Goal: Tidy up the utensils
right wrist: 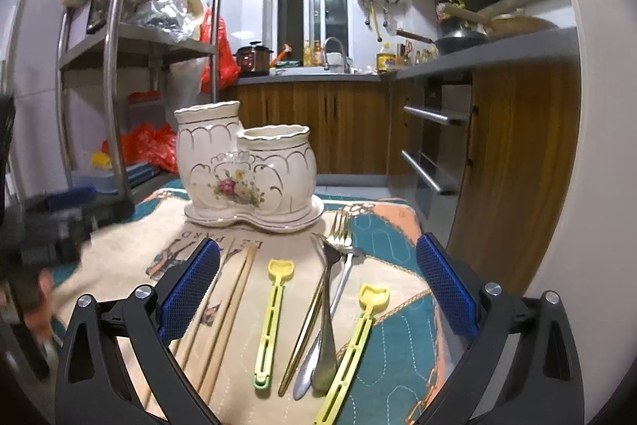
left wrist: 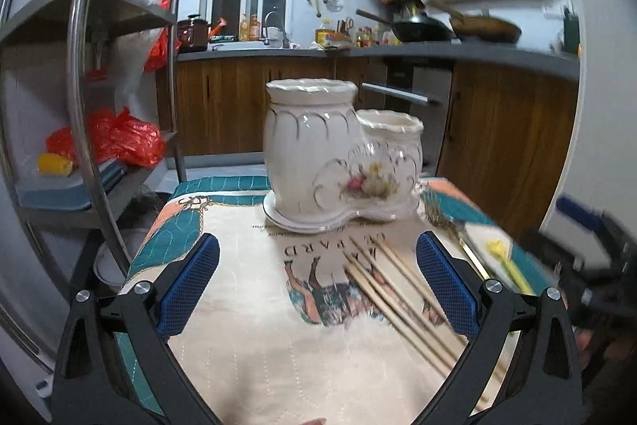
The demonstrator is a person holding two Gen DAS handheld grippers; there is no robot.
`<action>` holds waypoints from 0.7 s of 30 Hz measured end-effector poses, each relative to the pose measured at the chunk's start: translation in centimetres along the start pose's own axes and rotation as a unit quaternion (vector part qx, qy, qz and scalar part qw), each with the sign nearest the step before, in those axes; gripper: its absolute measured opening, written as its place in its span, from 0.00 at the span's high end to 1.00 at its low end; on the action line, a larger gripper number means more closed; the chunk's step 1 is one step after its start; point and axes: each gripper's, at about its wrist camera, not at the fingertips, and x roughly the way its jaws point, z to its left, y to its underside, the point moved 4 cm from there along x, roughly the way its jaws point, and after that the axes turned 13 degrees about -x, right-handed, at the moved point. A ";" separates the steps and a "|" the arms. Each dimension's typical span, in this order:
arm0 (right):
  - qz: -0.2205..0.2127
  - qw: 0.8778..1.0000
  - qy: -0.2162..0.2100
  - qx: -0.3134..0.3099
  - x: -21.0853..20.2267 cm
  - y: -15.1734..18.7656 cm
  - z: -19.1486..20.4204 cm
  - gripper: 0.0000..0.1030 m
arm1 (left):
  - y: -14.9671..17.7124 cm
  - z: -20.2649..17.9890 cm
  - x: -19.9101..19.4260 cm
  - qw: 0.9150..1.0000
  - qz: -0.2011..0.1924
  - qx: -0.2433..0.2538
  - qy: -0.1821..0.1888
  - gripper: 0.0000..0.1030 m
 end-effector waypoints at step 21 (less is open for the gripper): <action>-0.006 1.000 0.014 -0.012 0.0 -0.2 0.3 0.05 | 0.2 -0.5 -0.4 0.999 -0.019 0.040 -0.004 0.05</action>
